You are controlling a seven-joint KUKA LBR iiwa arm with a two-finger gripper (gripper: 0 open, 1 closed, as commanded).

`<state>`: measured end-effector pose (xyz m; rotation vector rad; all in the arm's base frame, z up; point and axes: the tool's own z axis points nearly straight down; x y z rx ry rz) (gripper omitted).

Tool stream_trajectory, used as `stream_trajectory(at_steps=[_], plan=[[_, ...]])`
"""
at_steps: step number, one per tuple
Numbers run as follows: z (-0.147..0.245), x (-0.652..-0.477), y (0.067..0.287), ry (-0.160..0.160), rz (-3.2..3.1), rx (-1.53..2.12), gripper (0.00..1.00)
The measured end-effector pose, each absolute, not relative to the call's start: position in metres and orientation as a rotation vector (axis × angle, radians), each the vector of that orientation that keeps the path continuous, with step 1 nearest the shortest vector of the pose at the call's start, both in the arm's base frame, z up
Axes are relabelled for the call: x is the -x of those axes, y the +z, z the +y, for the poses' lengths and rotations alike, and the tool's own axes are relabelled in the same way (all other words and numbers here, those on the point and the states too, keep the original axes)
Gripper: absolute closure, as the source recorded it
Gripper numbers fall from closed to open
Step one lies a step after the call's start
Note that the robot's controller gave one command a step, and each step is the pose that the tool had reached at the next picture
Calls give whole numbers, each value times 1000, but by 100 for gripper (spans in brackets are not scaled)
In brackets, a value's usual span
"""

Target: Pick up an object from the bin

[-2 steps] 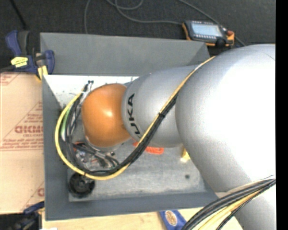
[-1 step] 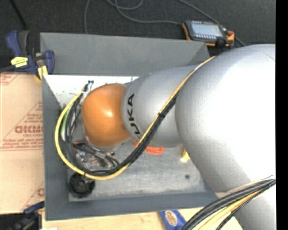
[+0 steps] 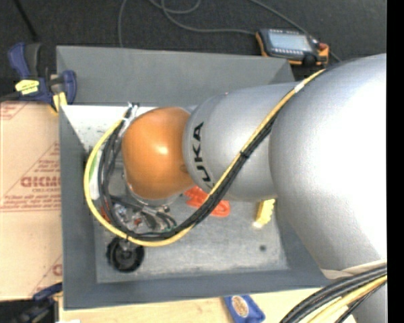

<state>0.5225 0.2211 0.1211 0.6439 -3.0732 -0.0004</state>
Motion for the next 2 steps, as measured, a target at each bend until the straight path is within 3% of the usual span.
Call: stream_trajectory(at_steps=[1,2], plan=[[196,-526,176,0,-3071,-655,100],[205,-535,167,-3,-3092,-656,100]])
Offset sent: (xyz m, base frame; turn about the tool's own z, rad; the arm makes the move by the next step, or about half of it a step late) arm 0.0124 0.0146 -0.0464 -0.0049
